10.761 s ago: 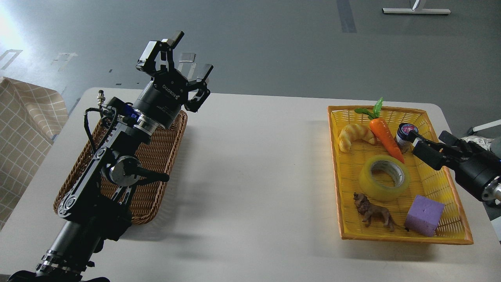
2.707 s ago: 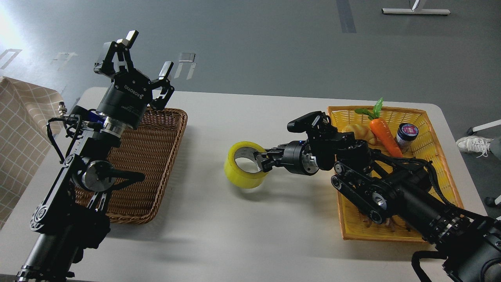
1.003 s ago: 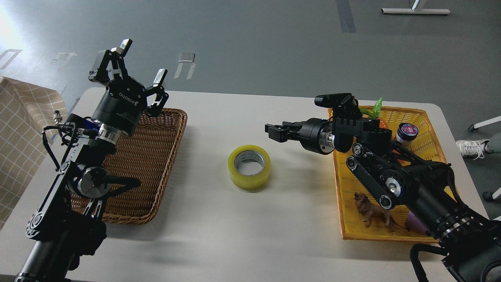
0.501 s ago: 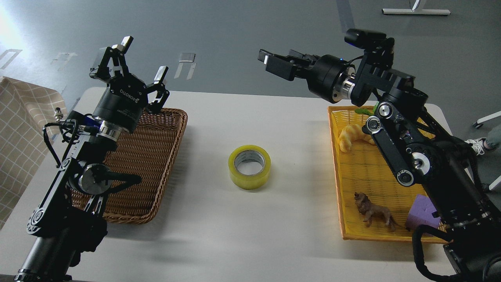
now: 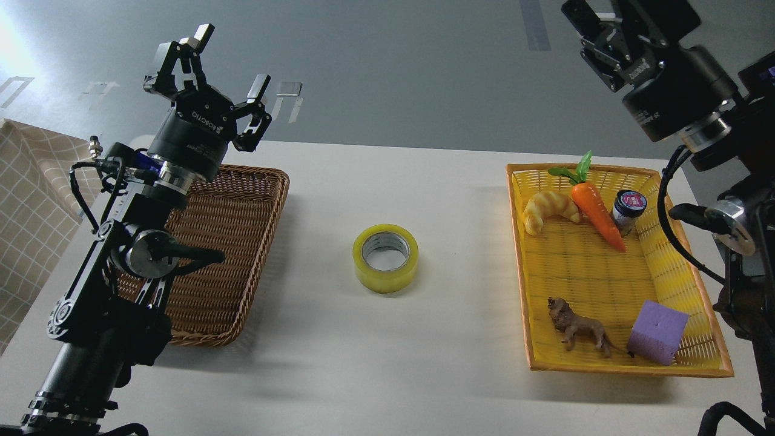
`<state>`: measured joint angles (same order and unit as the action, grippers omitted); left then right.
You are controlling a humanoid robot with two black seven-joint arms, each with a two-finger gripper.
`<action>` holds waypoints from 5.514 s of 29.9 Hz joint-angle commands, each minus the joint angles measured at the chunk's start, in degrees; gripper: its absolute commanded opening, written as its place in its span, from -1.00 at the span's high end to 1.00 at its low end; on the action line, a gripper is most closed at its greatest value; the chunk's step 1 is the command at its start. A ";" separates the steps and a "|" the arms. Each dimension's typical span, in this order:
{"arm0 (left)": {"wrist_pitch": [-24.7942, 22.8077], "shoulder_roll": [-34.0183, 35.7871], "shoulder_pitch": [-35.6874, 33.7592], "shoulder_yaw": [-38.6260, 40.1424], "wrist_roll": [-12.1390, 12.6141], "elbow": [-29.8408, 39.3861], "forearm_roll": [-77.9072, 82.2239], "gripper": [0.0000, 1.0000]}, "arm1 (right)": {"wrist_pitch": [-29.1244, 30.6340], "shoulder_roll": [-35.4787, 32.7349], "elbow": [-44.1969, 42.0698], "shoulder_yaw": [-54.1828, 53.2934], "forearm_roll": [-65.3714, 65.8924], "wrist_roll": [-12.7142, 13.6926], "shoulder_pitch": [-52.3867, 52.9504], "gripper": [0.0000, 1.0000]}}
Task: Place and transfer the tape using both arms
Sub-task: 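Withdraw the right gripper up and away from the tape roll, then reach the left gripper down to the tape roll on the table, then grip the tape roll's edge with the left gripper and lift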
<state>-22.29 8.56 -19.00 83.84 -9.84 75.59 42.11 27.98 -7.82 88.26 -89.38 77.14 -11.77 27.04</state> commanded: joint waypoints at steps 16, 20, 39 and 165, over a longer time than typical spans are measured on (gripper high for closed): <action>0.84 0.93 -4.99 -3.68 -1.58 -0.54 6.48 -0.95 | 0.02 -1.41 1.83 -4.83 -30.38 0.08 -8.84 -1.00; 1.64 0.67 -3.68 -5.79 -3.16 3.50 15.69 -0.95 | 0.02 -1.41 1.48 -5.63 -33.54 -0.01 -8.93 -1.00; 22.90 0.32 -7.54 -31.37 -1.25 -4.31 60.89 -0.95 | 0.02 -1.67 1.48 -5.45 -33.55 0.69 -6.74 -1.00; 26.34 1.90 -3.15 -50.88 19.25 -12.66 82.89 0.56 | 0.02 -2.28 -0.10 -4.92 -32.40 2.10 -13.68 -1.00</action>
<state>4.08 10.35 -22.31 33.23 9.24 62.65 125.00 28.00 -10.12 88.18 -94.33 44.65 -9.67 13.61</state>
